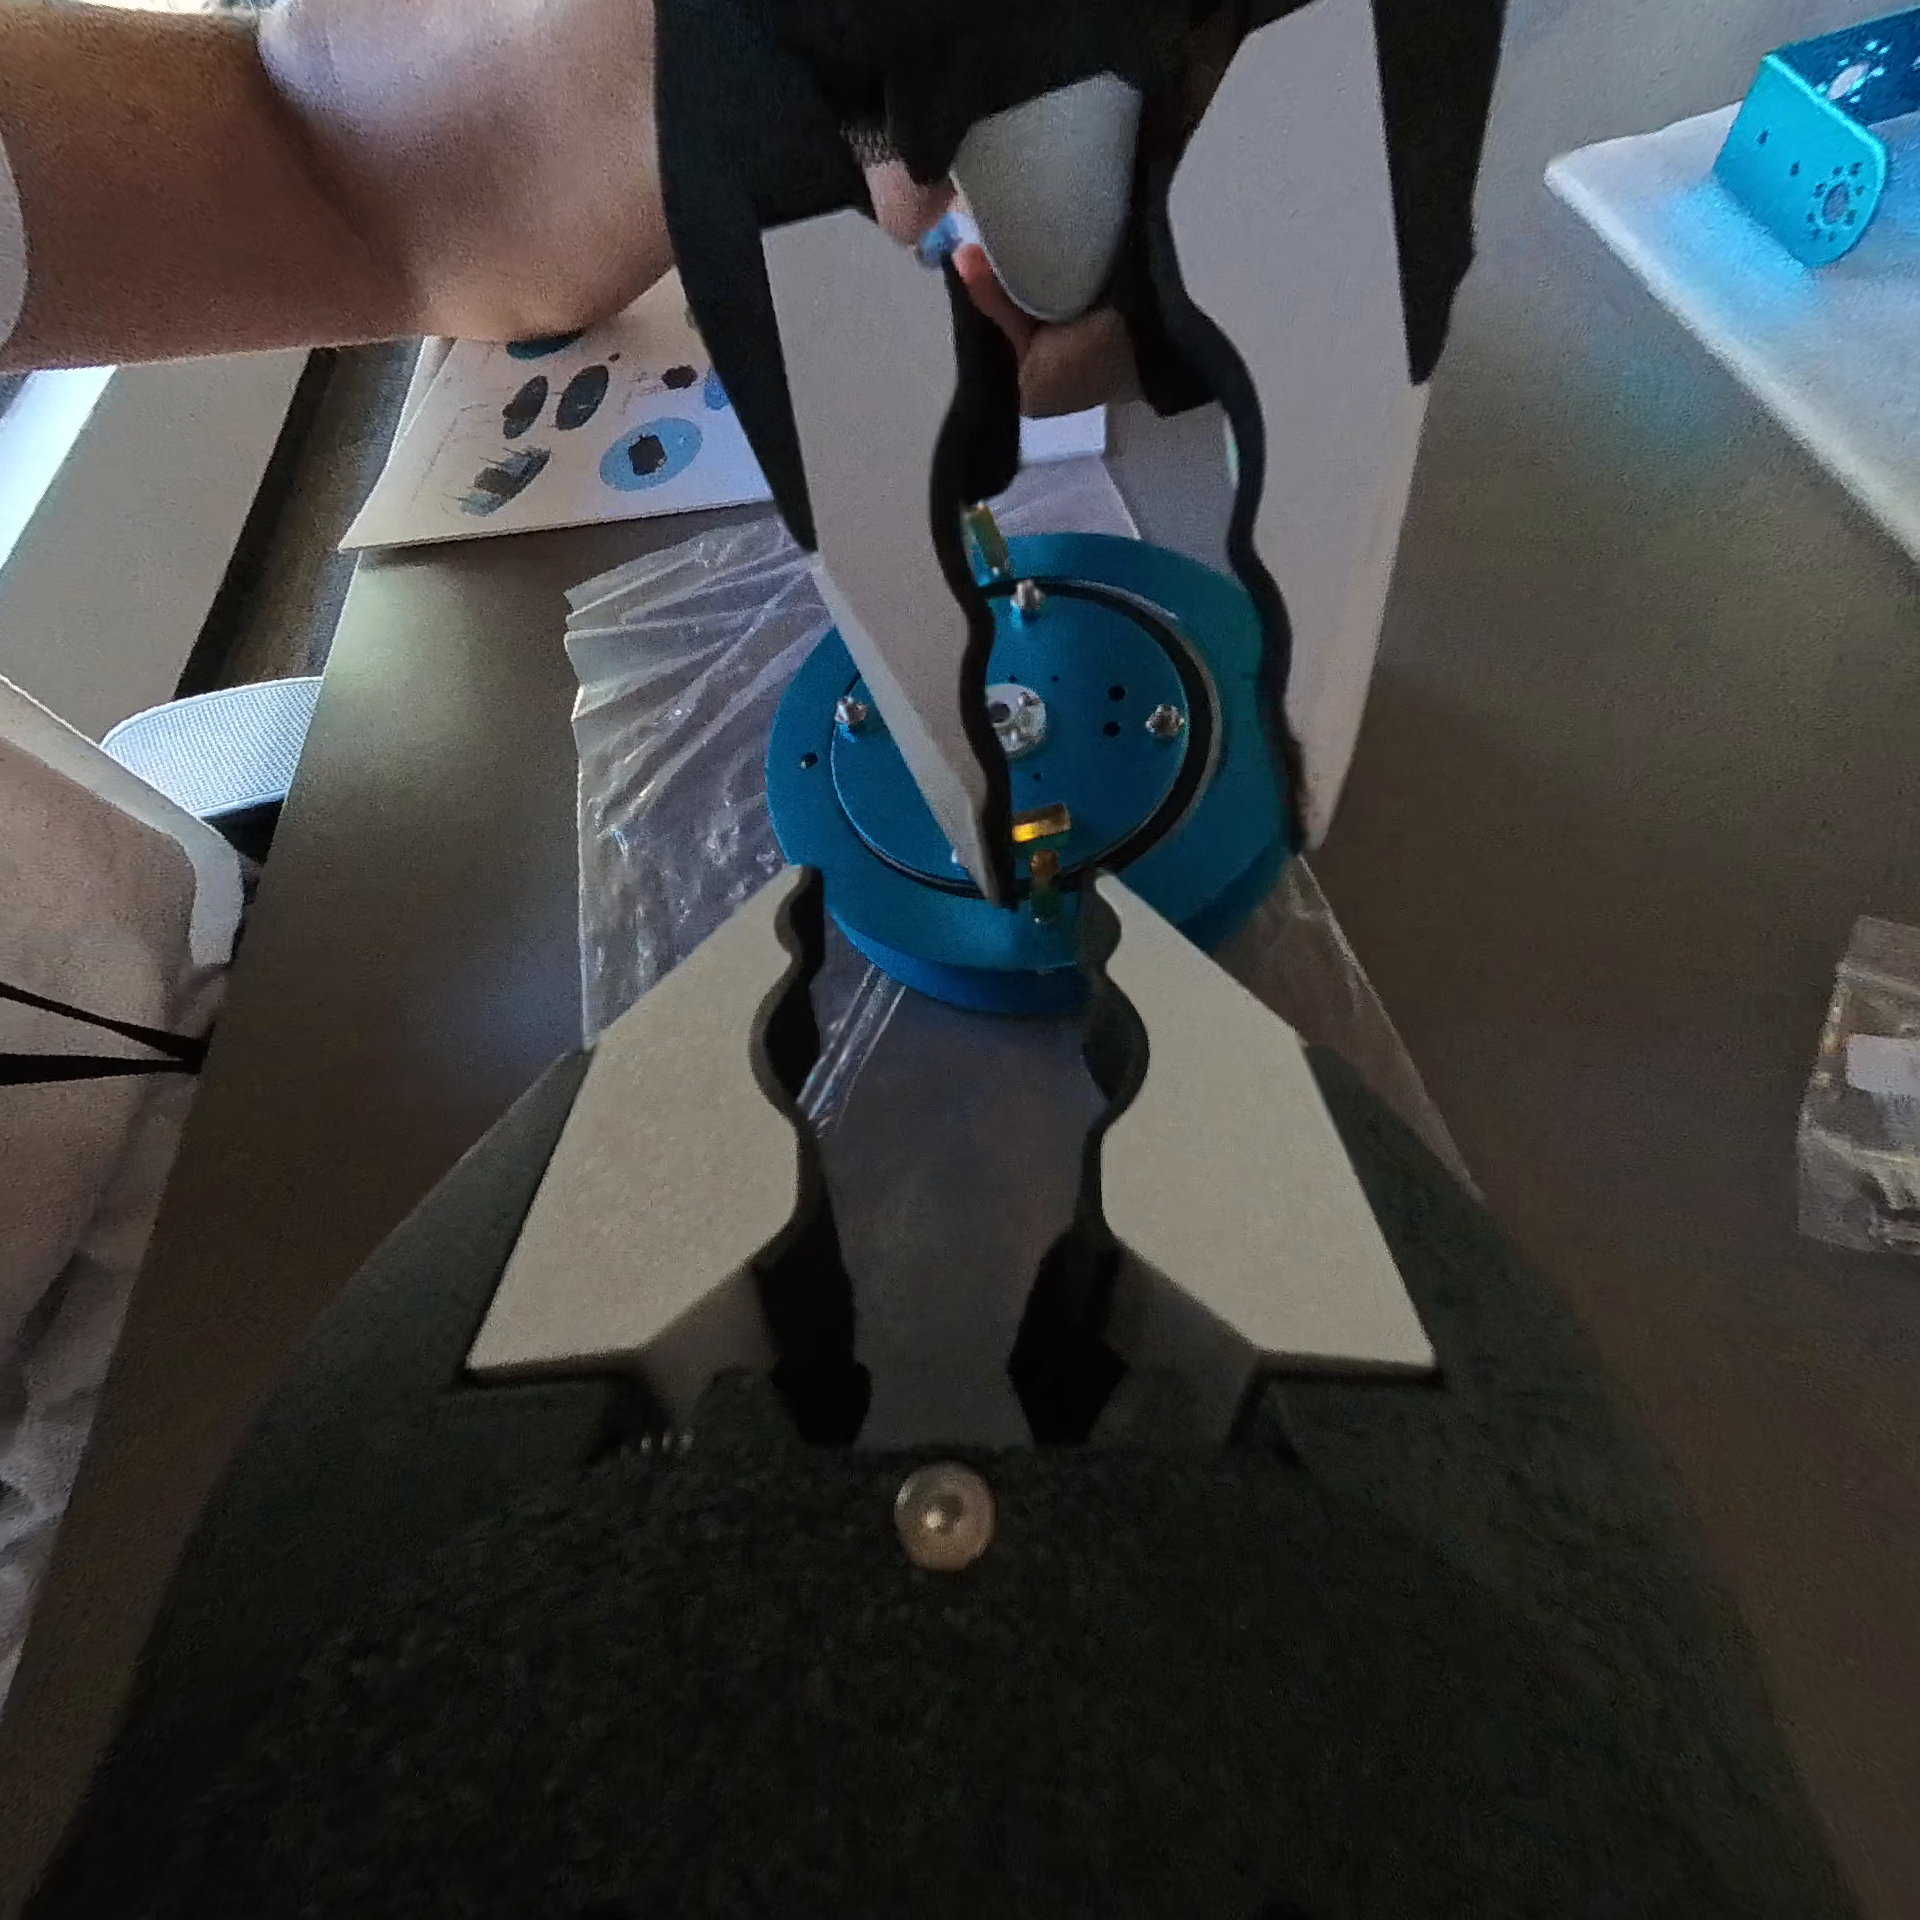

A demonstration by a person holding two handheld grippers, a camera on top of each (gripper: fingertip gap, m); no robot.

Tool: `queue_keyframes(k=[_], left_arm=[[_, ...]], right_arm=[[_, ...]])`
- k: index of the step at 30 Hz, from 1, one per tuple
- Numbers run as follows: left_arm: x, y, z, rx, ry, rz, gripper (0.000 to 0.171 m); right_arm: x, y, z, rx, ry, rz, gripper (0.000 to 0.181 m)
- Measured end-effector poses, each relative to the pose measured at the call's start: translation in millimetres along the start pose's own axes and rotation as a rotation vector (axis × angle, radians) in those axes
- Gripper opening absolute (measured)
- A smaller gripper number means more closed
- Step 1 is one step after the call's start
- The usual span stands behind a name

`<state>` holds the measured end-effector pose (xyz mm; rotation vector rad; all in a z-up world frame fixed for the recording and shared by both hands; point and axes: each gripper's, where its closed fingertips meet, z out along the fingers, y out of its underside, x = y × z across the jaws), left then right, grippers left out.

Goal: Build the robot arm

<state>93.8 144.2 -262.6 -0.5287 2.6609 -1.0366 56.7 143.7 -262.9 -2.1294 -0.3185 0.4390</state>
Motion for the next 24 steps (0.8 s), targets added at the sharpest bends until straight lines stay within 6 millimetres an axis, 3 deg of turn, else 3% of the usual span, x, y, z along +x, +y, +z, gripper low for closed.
queue_keyframes(k=[3, 7, 11, 15, 18, 19, 24], left_arm=[[-3, 6, 1, -0.021, -0.008, -0.005, 0.051], [-9, 4, -10, 0.012, -0.011, -0.033, 0.051], [4, -5, -2, 0.039, 0.042, -0.020, 0.053], [-7, 2, 2, 0.004, -0.029, -0.002, 0.054], [-15, 4, -8, 0.016, -0.032, -0.044, 0.054], [-17, 3, -11, 0.037, -0.037, -0.053, 0.054], [1, -8, -9, 0.074, 0.046, -0.035, 0.054]], right_arm=[[-2, 4, 0, -0.022, 0.000, 0.002, 0.048], [-1, 2, -10, 0.011, -0.003, 0.028, 0.035], [3, -3, -4, 0.024, 0.004, 0.008, 0.051], [-5, 4, 5, -0.033, -0.010, -0.025, 0.059], [-3, 6, -3, -0.028, 0.009, -0.014, 0.056], [-5, 5, -6, -0.023, -0.008, -0.007, 0.047], [0, -2, -6, 0.016, -0.006, 0.011, 0.054]])
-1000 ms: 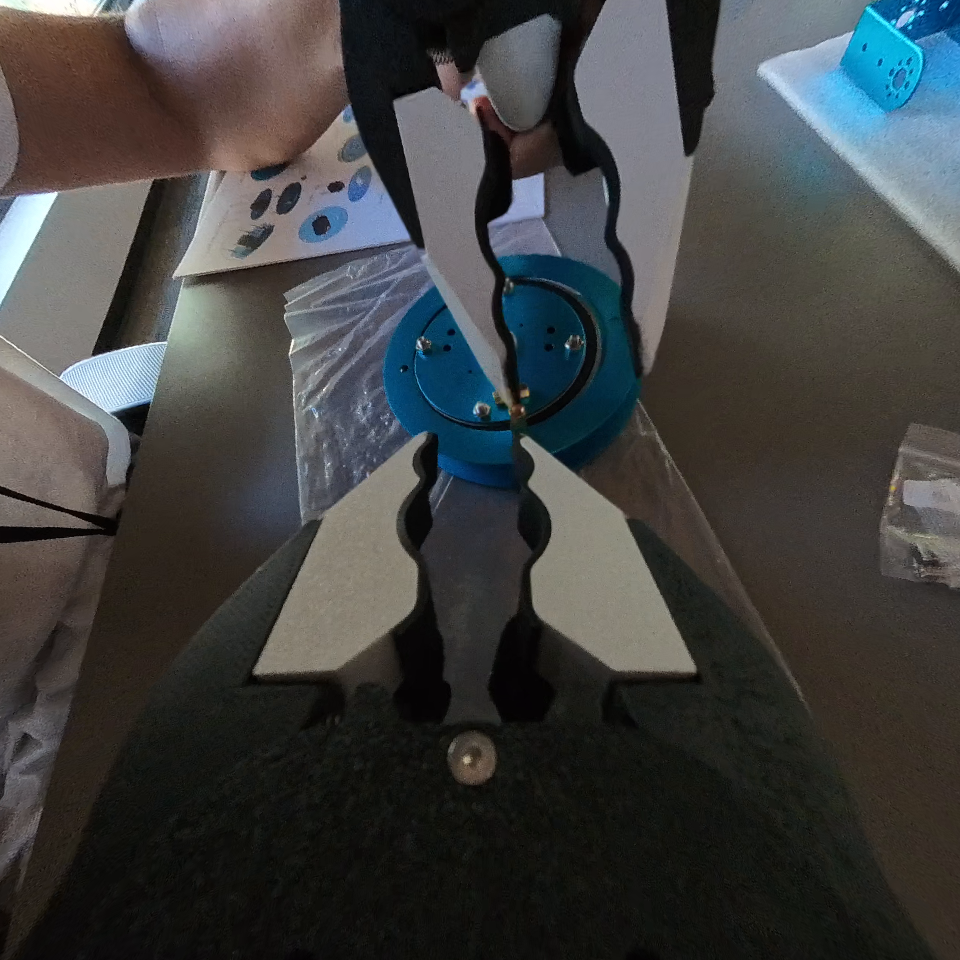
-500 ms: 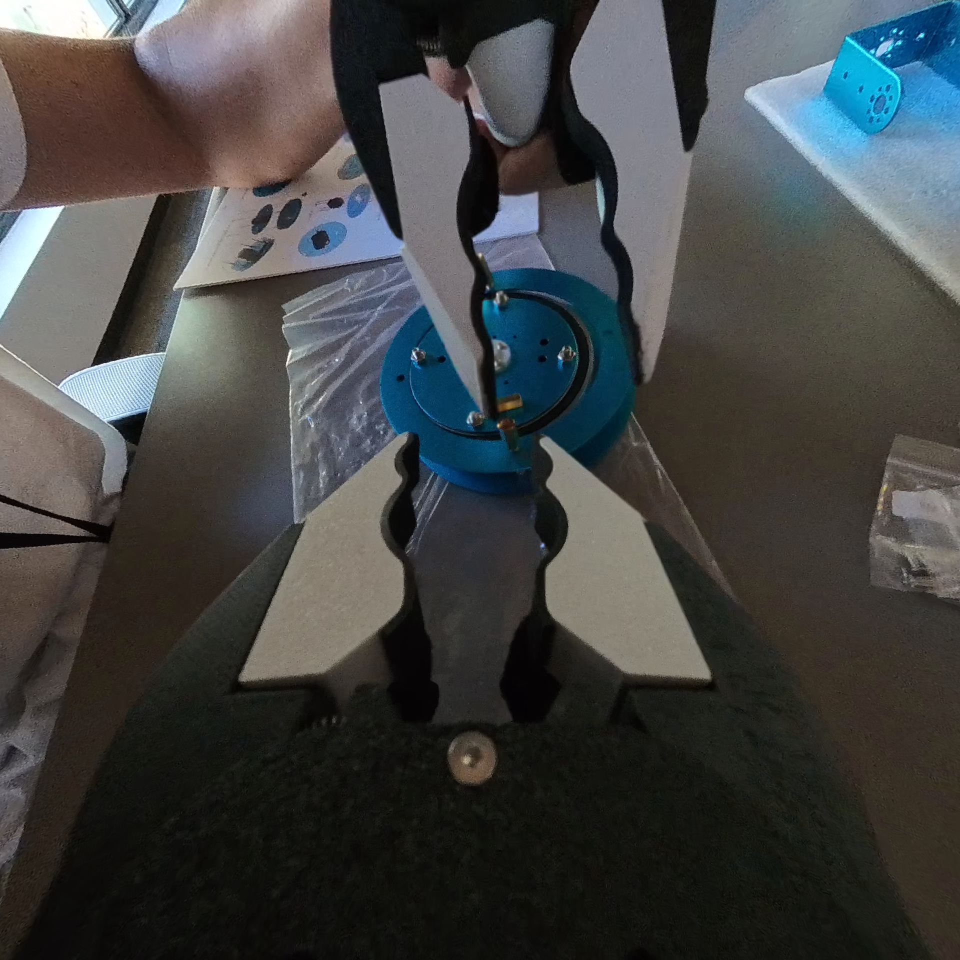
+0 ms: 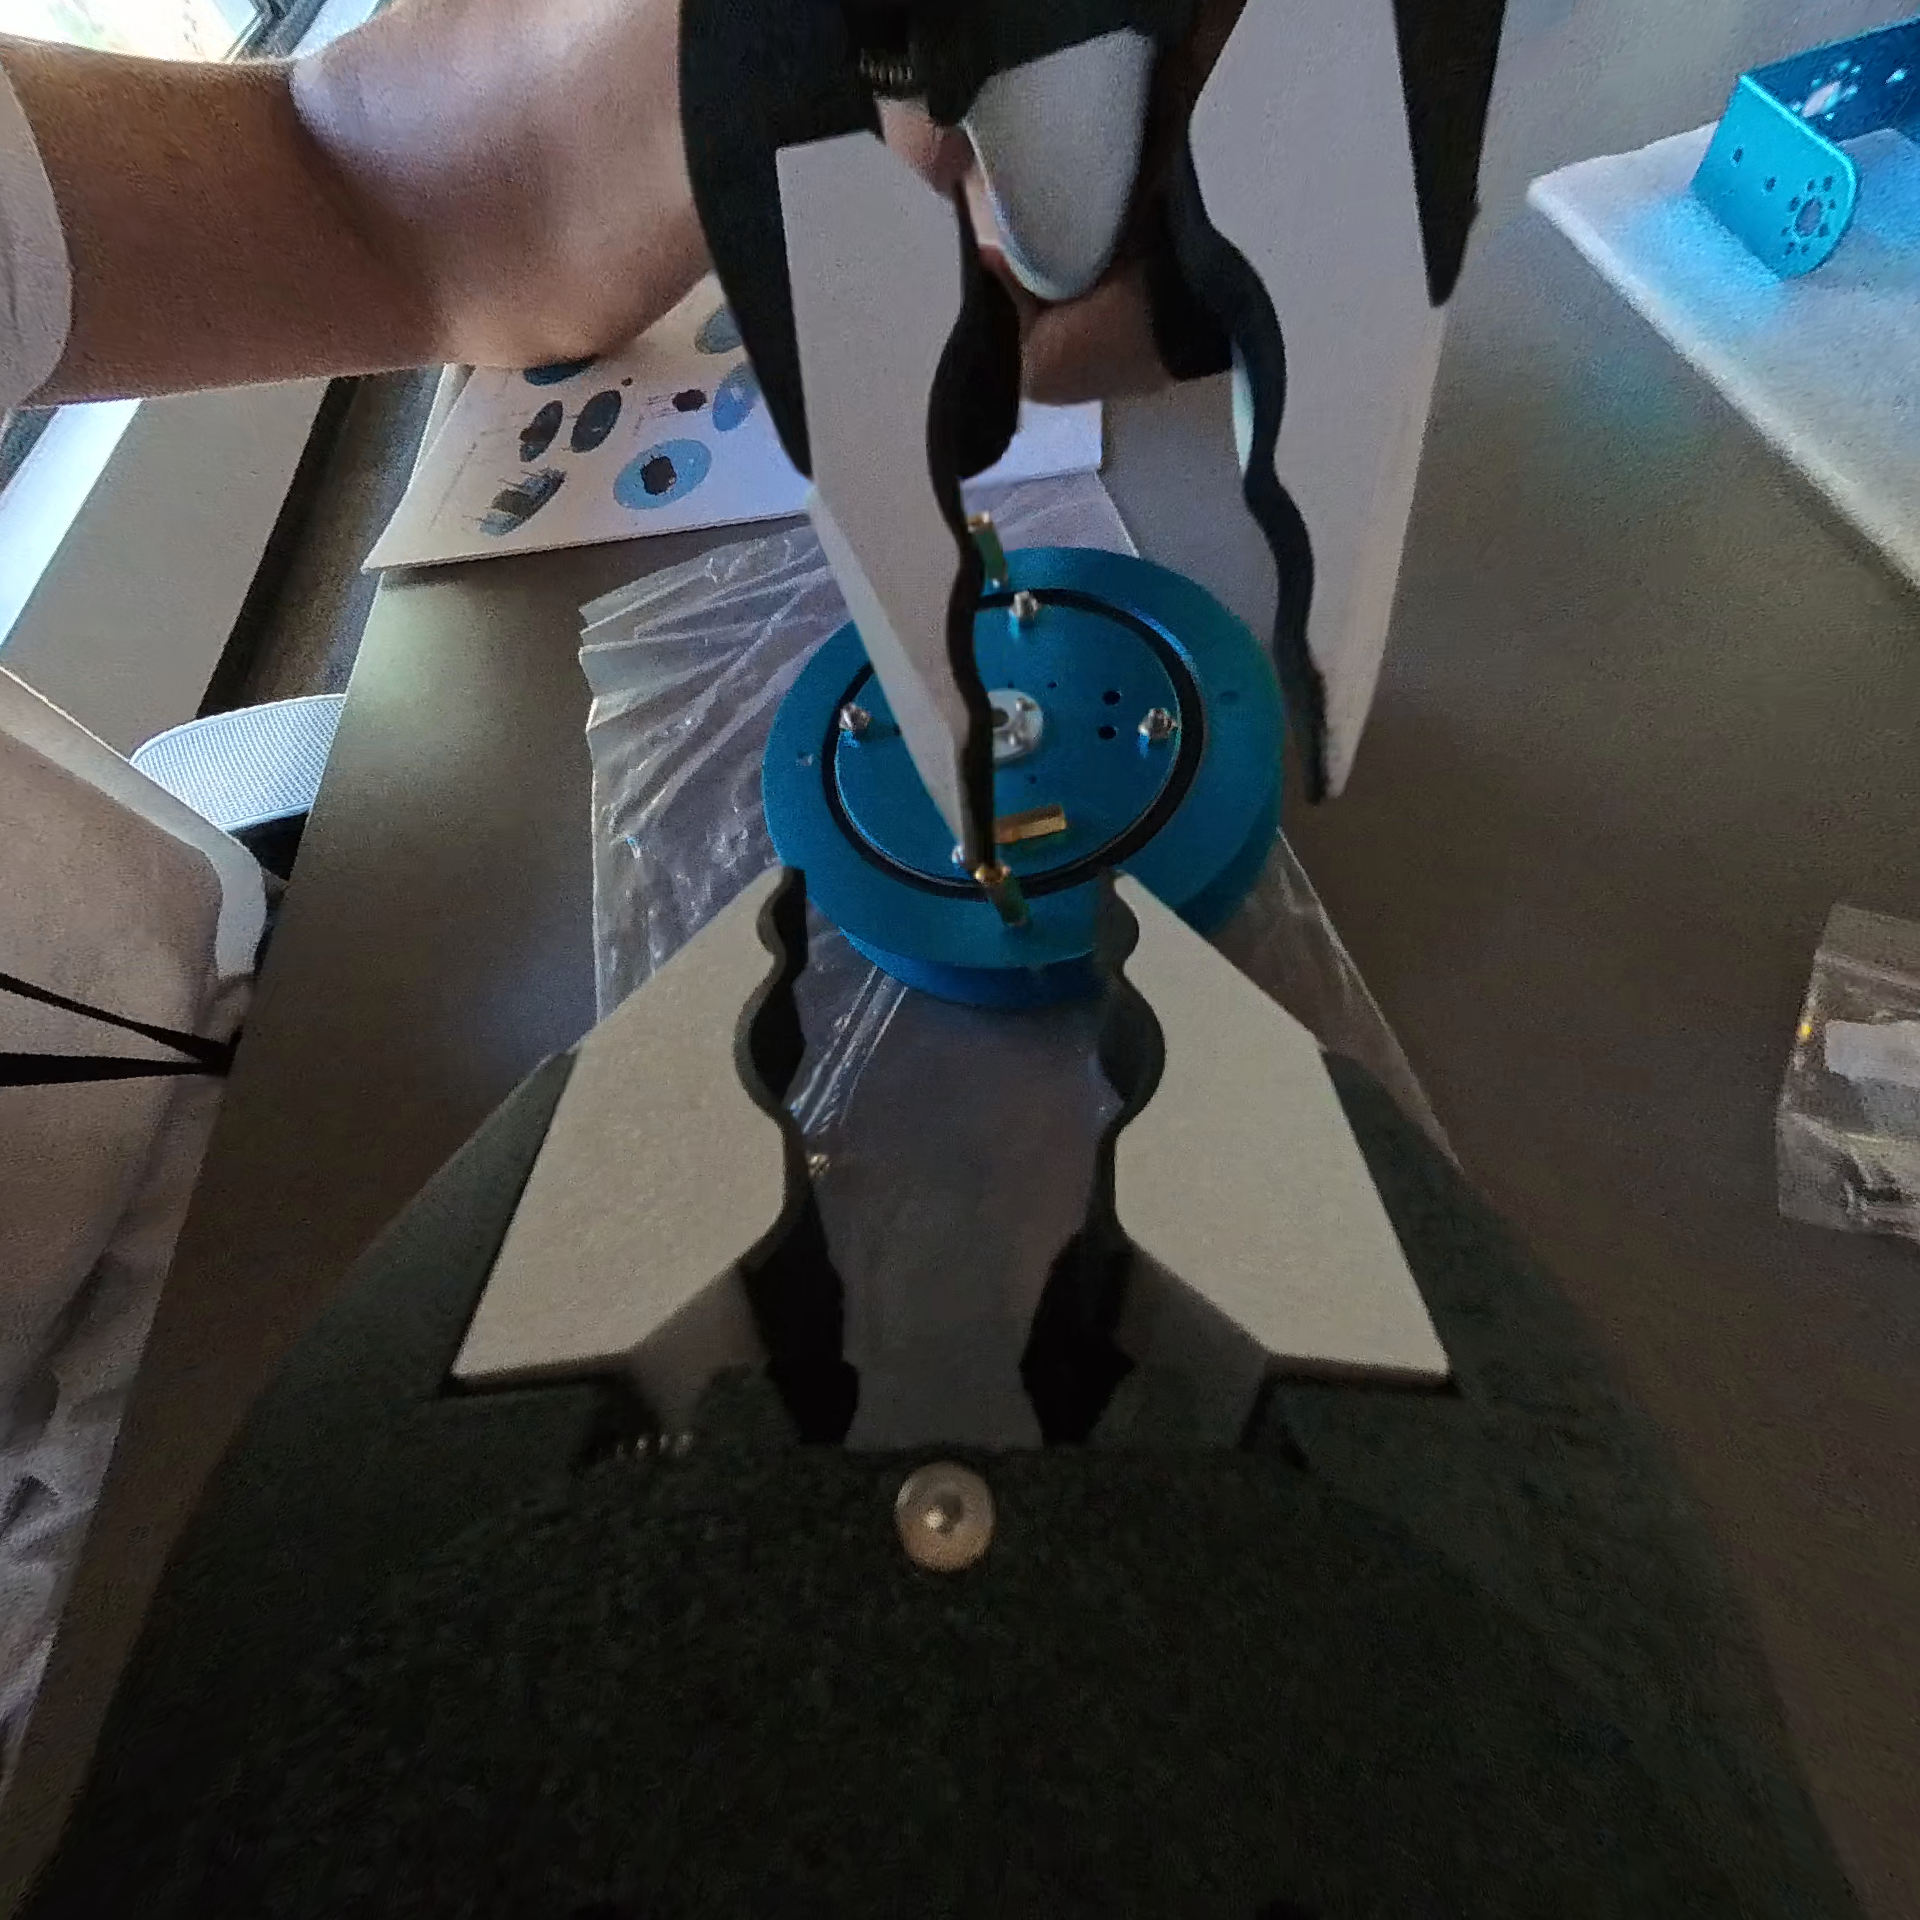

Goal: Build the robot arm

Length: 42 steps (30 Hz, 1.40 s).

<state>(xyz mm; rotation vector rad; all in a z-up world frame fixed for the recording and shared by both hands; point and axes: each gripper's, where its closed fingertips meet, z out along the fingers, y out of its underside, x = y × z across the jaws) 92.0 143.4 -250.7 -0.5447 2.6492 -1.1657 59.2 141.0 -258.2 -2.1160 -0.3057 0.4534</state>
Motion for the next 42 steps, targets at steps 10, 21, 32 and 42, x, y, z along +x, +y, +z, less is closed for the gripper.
queue_keyframes(k=[10, 21, 32, 42], left_arm=[[-8, 13, 5, -0.051, -0.046, 0.027, 0.057], [-4, 5, 9, -0.008, -0.041, 0.039, 0.057], [3, 0, 3, 0.027, 0.025, 0.009, 0.057], [-15, 13, -8, 0.019, -0.013, -0.035, 0.058]], right_arm=[[-11, 6, 3, -0.040, -0.017, -0.035, 0.061], [-15, 6, 11, -0.029, -0.045, -0.034, 0.067], [-10, 0, 2, 0.005, -0.046, 0.016, 0.064], [-18, 3, -10, 0.012, -0.058, 0.041, 0.060]])
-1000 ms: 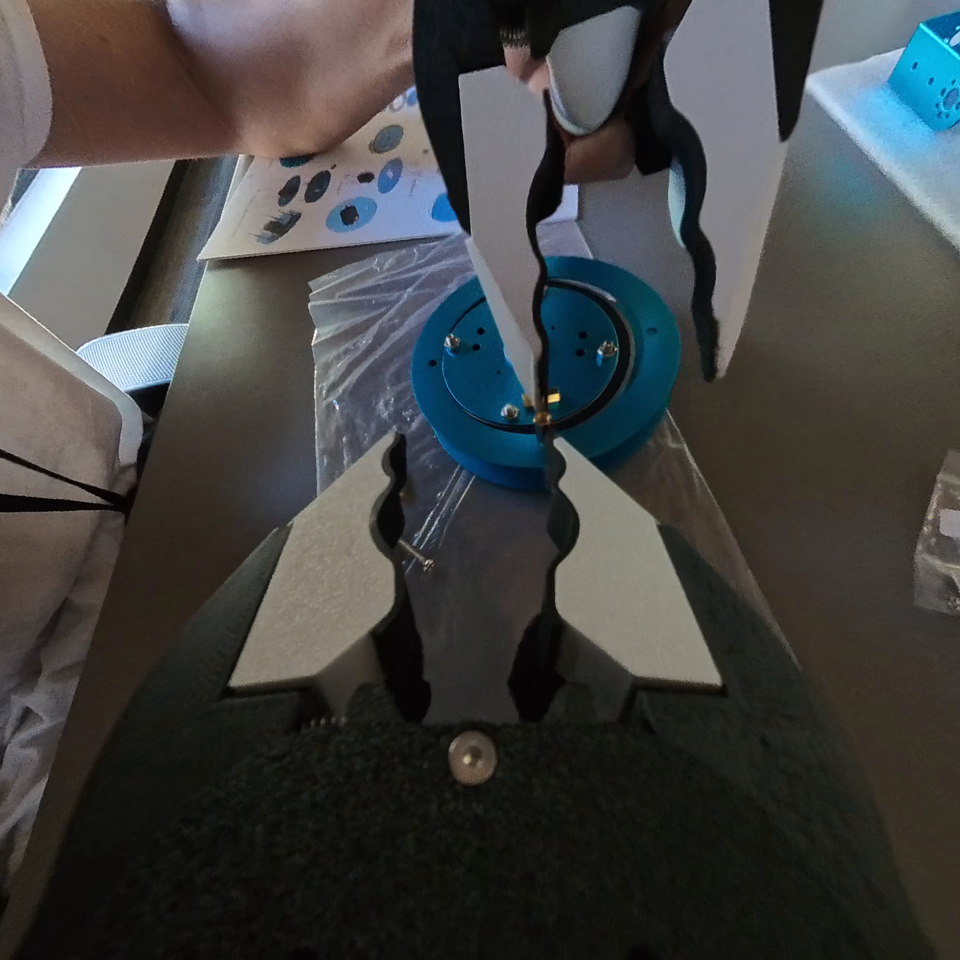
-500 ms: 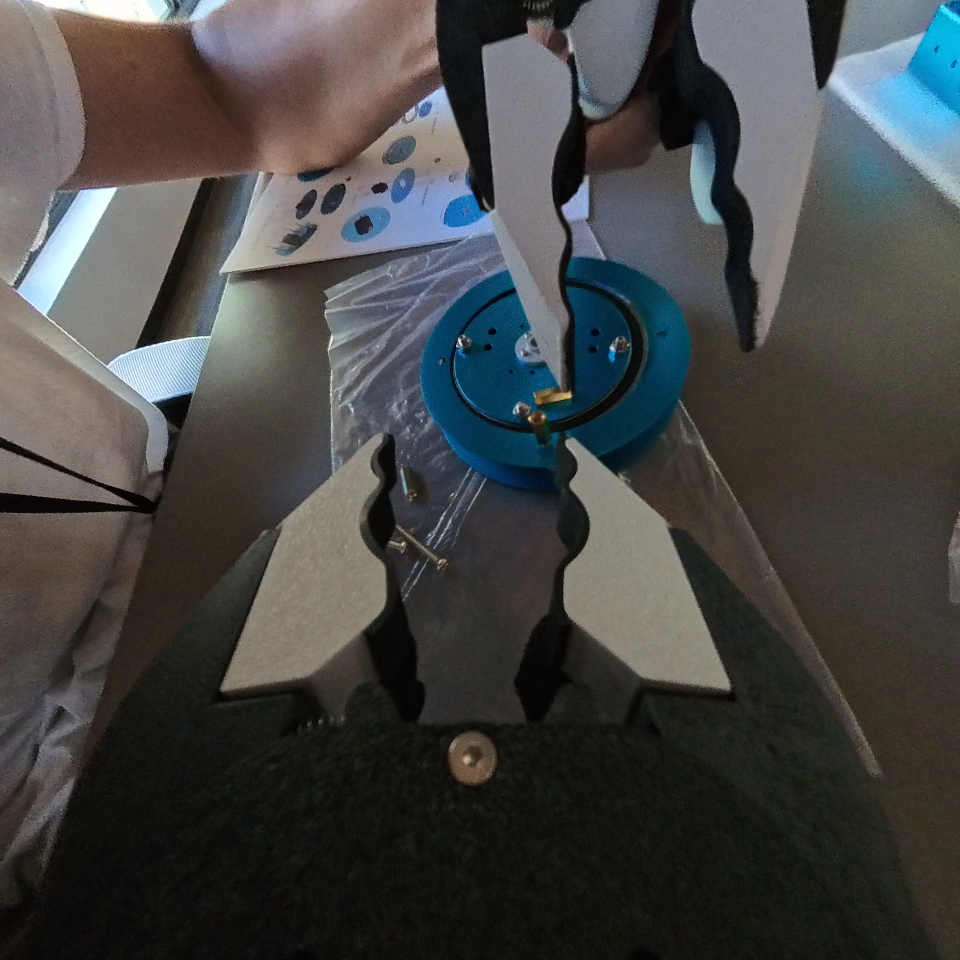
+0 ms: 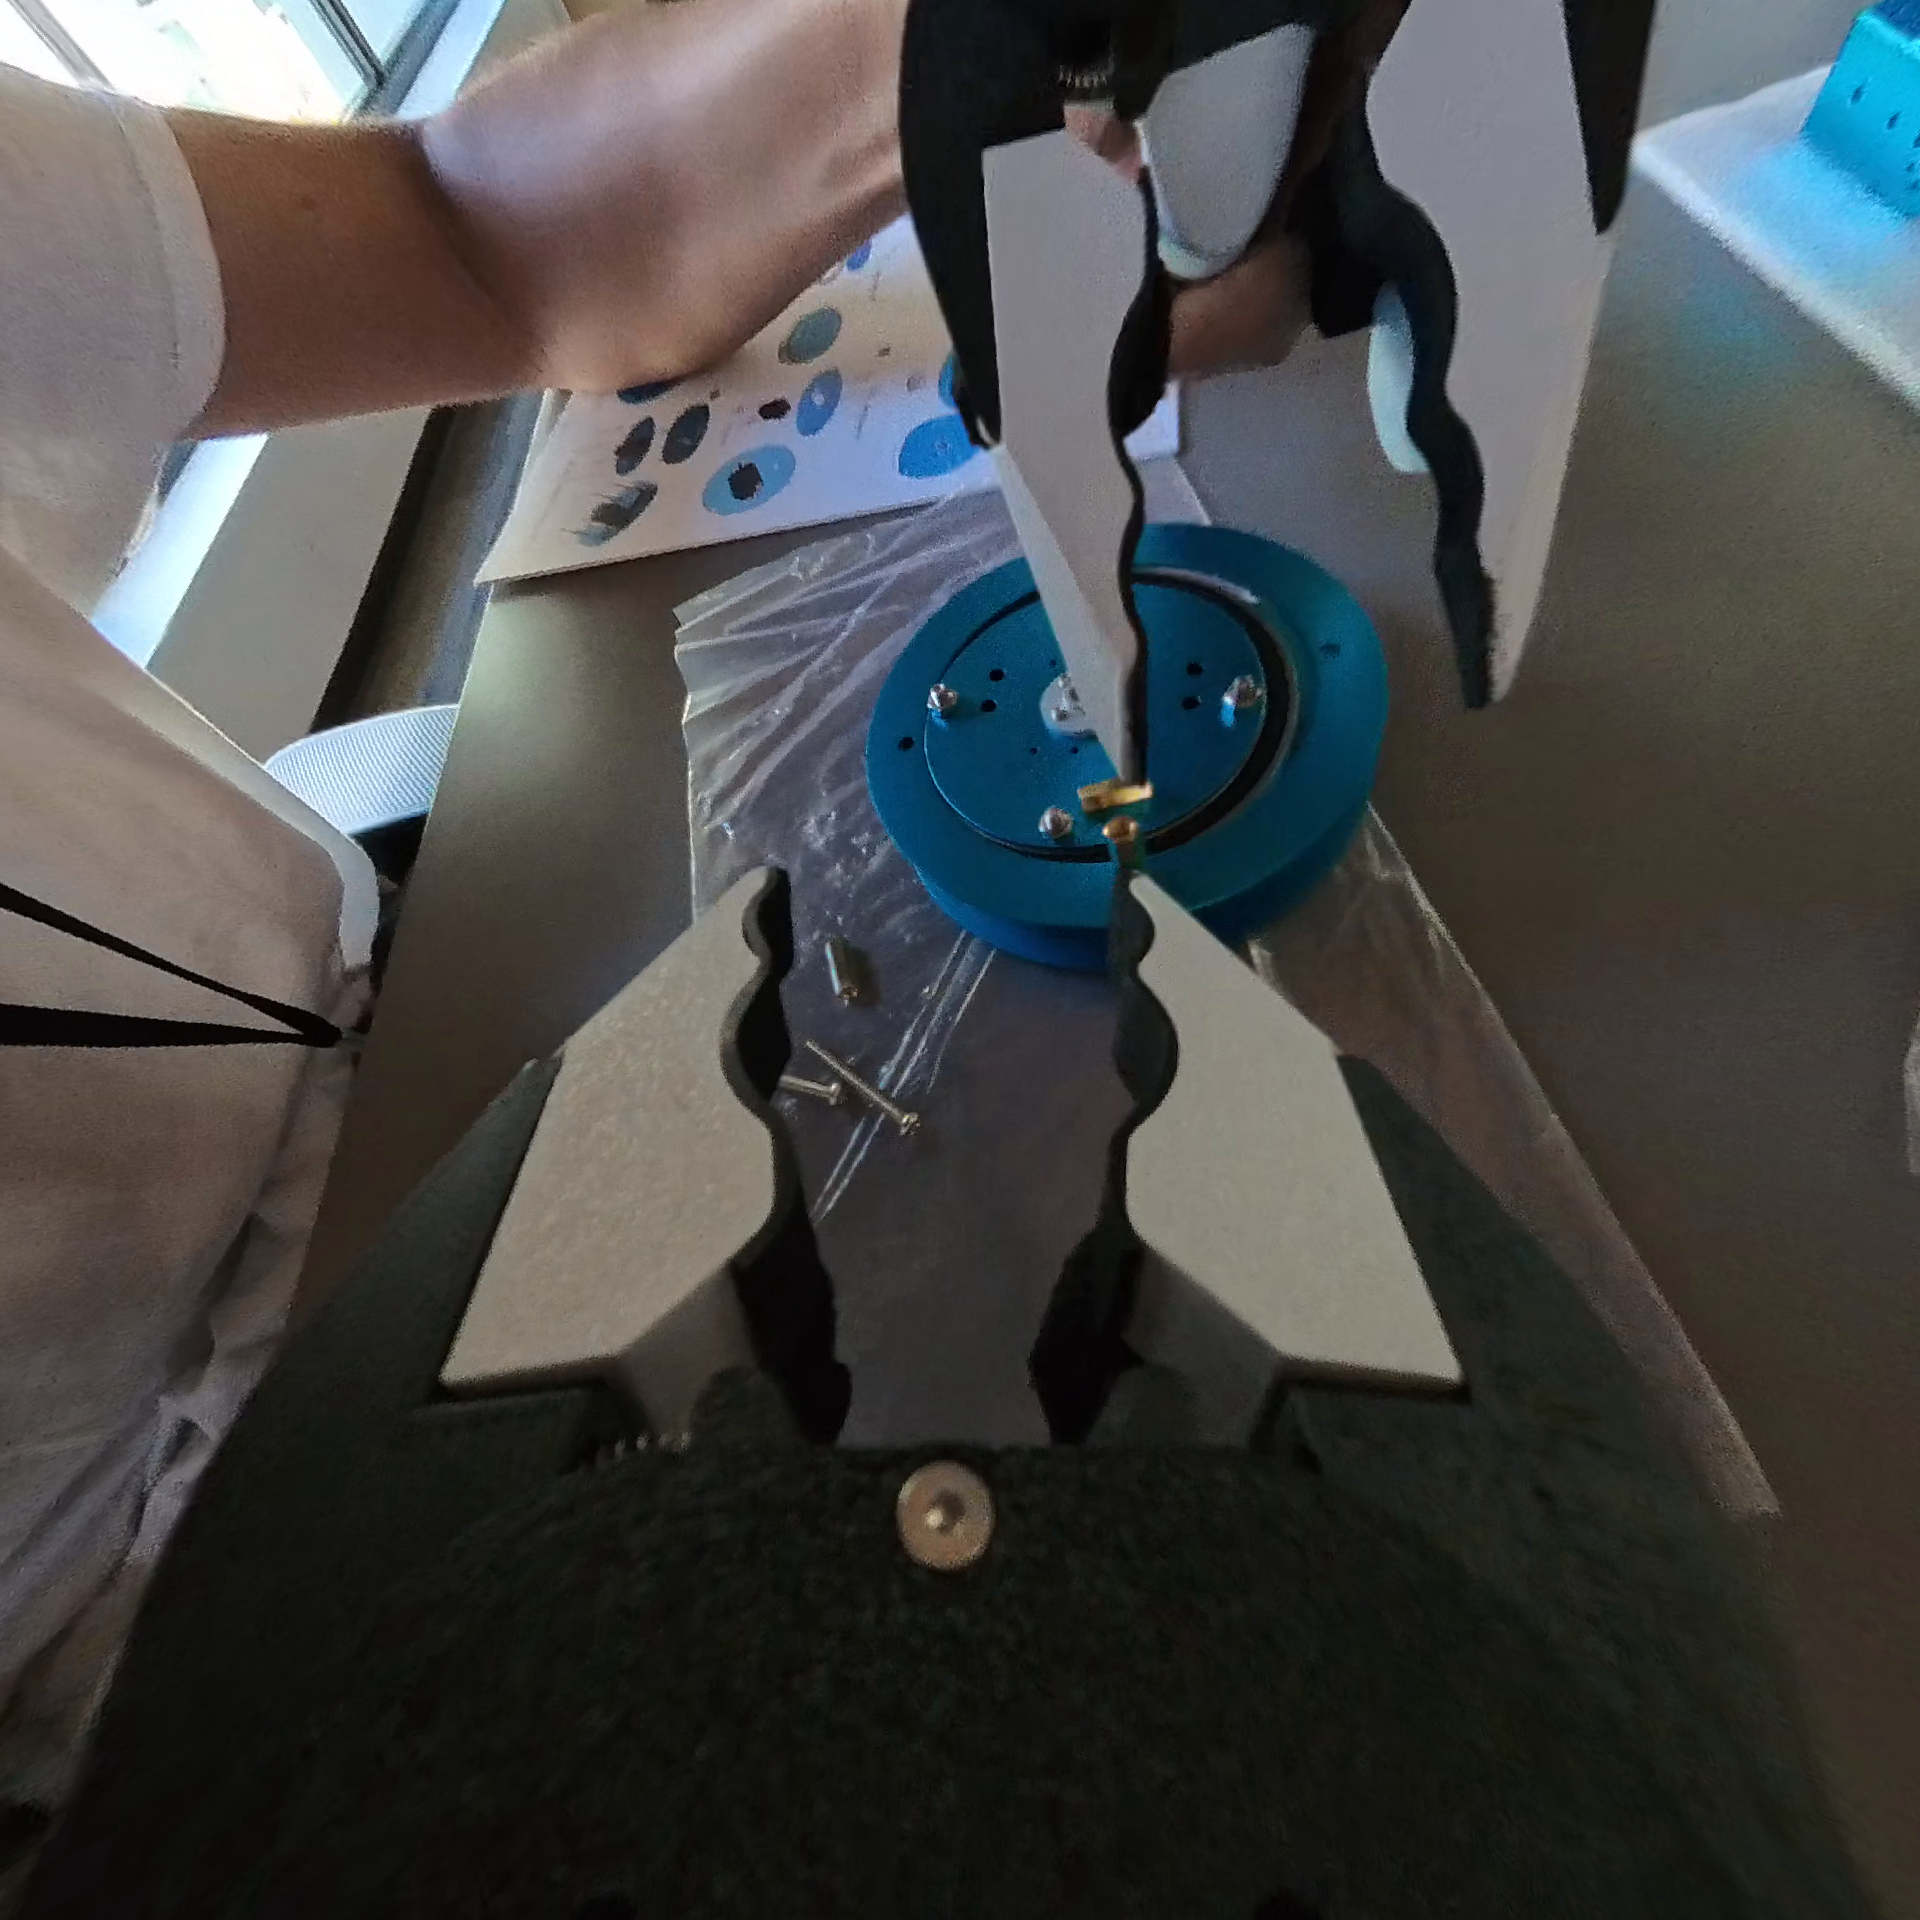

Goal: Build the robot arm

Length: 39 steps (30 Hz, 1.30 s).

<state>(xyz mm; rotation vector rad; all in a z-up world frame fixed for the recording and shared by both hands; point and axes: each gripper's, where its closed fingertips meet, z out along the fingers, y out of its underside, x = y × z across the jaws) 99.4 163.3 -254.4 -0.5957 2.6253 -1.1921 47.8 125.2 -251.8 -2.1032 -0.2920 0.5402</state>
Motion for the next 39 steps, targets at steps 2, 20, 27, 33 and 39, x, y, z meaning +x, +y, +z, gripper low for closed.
queue_keyframes(k=[2, 20, 27, 33, 39], left_arm=[[4, -8, -9, 0.043, 0.043, -0.025, 0.058], [70, 38, -125, 0.331, -0.366, -0.797, 0.058], [96, 61, -83, 0.412, -0.390, -1.033, 0.058], [63, 71, -65, 0.387, -0.342, -1.173, 0.042], [58, 70, -47, 0.394, -0.237, -1.243, 0.040]], right_arm=[[5, -3, -5, 0.021, 0.021, -0.002, 0.059], [30, -6, -15, -0.185, 0.077, 0.191, 0.075], [57, -19, 18, -0.352, -0.076, 0.413, 0.061], [63, -2, 28, -0.427, -0.188, 0.523, 0.039], [54, 0, 30, -0.366, -0.360, 0.585, 0.028]])
